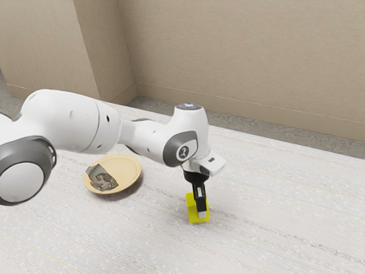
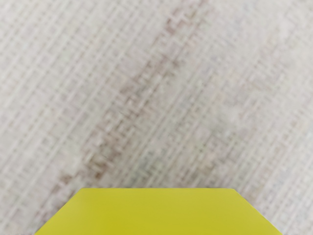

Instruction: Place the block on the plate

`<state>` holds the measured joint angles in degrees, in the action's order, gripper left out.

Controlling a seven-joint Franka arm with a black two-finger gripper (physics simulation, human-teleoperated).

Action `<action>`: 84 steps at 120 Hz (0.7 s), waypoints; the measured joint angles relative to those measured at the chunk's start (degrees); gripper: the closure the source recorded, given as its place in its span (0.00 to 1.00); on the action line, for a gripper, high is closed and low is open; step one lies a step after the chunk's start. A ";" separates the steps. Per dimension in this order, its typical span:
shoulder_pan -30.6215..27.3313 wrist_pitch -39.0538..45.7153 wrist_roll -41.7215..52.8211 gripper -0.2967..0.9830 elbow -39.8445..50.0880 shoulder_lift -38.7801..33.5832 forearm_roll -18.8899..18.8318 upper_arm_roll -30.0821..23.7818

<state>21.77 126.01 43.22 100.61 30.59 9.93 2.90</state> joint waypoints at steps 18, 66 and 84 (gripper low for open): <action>0.20 -0.39 -0.03 0.45 -0.02 -1.96 -0.16 0.23; 1.31 -3.26 -0.02 0.47 0.09 -8.63 -0.99 3.78; 1.39 -5.82 0.49 0.47 0.14 -10.58 -1.16 8.50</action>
<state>23.16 120.18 43.71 100.75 20.01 8.77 11.40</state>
